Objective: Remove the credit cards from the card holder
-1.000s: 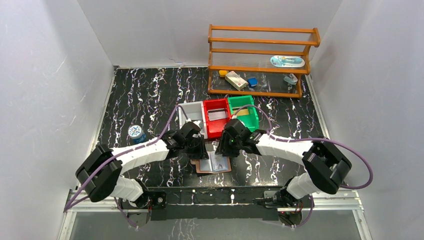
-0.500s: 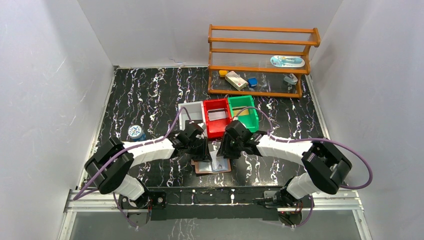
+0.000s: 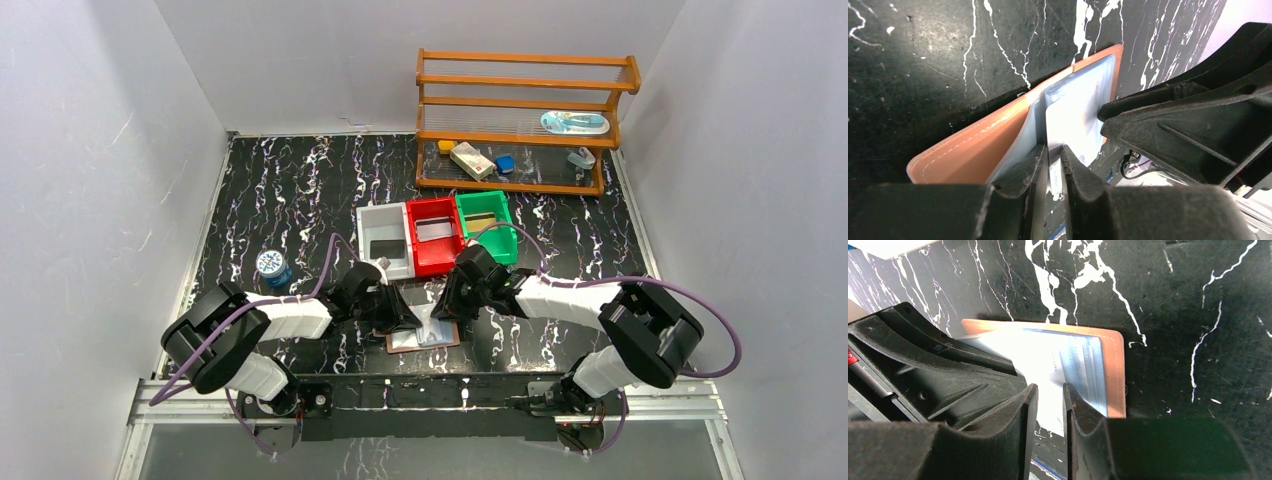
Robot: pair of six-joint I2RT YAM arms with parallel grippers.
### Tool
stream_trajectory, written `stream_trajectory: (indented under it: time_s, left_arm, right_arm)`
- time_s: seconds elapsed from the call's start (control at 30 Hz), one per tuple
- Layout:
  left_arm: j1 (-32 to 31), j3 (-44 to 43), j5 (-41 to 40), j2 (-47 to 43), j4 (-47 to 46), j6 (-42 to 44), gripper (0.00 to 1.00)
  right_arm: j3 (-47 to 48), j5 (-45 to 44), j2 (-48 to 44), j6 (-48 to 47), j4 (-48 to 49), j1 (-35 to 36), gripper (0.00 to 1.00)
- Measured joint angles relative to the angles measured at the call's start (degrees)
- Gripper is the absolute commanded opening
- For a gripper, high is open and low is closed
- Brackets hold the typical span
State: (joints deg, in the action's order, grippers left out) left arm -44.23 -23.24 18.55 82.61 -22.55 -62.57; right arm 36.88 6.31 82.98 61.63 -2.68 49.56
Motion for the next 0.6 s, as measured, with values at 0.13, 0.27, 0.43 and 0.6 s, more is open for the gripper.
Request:
stream_trajectory:
  time_s: [0.13, 0.27, 0.43, 0.6]
  left_arm:
    - [0.66, 0.96, 1.22, 0.00, -1.51, -0.87, 0.04]
    - [0.94, 1.03, 1.84, -0.02, -1.49, -1.01, 0.00]
    - [0.98, 1.03, 1.66, -1.09, -0.28, -0.42, 0.00]
    - [0.98, 1.01, 0.72, -3.91, 2.86, 1.16, 0.00]
  right_arm:
    - [0.00, 0.55, 0.26, 0.20, 0.24, -0.02, 0.35]
    - [0.07, 0.42, 0.35, 0.63, 0.07, -0.02, 0.35]
    - [0.87, 0.20, 0.87, 1.31, -0.92, 0.02, 0.35]
    - [1.57, 0.02, 1.27, 1.64, -1.81, 0.13, 0.36]
